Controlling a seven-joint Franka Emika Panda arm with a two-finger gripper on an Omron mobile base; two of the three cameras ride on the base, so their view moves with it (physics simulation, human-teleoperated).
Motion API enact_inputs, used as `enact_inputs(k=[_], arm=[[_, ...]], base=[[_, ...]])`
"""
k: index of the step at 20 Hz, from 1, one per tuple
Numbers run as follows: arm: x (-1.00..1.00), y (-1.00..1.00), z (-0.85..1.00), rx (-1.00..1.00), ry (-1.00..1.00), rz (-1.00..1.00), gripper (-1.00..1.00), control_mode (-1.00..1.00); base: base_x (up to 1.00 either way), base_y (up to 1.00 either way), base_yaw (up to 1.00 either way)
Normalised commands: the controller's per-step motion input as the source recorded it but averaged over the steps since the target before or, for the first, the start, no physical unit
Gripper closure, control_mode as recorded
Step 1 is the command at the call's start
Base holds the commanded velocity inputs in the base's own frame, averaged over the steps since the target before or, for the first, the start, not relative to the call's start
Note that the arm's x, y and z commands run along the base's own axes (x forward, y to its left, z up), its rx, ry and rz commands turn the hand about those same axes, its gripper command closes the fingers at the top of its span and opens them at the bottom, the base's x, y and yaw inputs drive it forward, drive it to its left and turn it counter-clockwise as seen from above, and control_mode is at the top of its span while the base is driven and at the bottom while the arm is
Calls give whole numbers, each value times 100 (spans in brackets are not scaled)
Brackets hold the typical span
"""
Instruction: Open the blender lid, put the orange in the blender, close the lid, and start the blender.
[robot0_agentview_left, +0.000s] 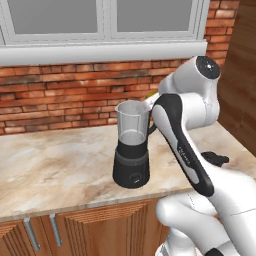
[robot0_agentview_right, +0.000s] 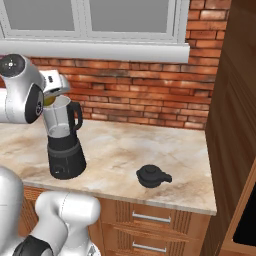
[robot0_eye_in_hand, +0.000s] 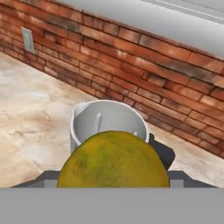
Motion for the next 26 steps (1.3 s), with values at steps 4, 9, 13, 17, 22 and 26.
enact_inputs(k=[4,9,13,17,22,26], arm=[[62,26,-4,0,23,0,100,-100],[51,24,-25,-2,21,0,100,-100],[24,28,-47,-5,8,0,100,-100],[25,9,-44,-3,4,0,100,-100],[30,0,-31,0,2,0,100,-100],[18,0,-34,0,4,0,100,-100]], base=[[0,0,0],[0,0,0],[0,0,0],[0,0,0],[0,0,0],[0,0,0]])
